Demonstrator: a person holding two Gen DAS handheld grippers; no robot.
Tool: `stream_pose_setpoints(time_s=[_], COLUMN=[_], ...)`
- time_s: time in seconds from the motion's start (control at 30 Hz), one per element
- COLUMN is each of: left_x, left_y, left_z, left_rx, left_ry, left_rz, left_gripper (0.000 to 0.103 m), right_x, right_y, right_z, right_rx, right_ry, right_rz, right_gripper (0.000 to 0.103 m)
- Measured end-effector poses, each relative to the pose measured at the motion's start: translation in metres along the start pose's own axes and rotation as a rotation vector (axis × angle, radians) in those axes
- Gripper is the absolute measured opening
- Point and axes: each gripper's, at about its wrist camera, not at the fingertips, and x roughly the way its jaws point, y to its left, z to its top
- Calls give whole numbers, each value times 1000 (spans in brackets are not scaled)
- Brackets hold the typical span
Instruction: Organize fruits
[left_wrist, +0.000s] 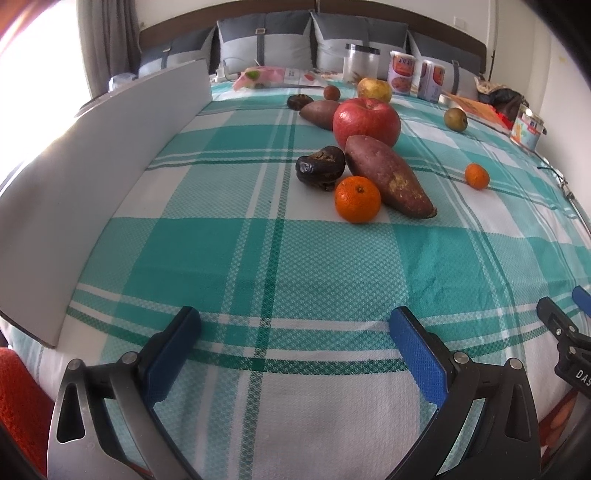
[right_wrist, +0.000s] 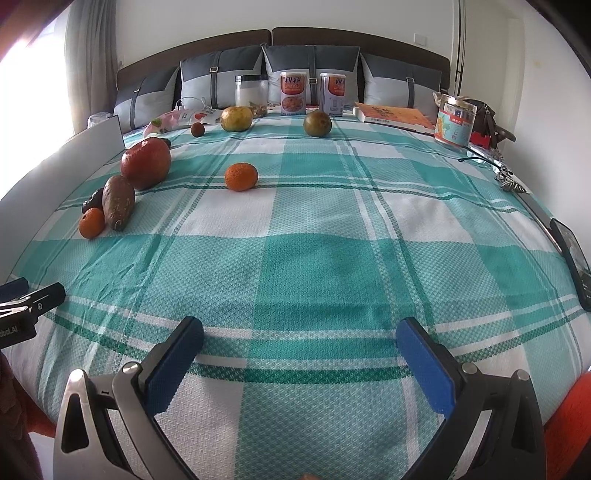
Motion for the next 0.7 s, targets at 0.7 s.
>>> stream_pose_setpoints(time_s=[0.7], left_x=[1], left_y=[-1], left_z=[-2], left_rx=[12], left_ry=[8], left_rz=[-8], left_gripper=[103], right_x=[0], right_y=[-1], right_z=[0], right_rx=[2], right_ry=[3], right_rz=[0], right_gripper=[103])
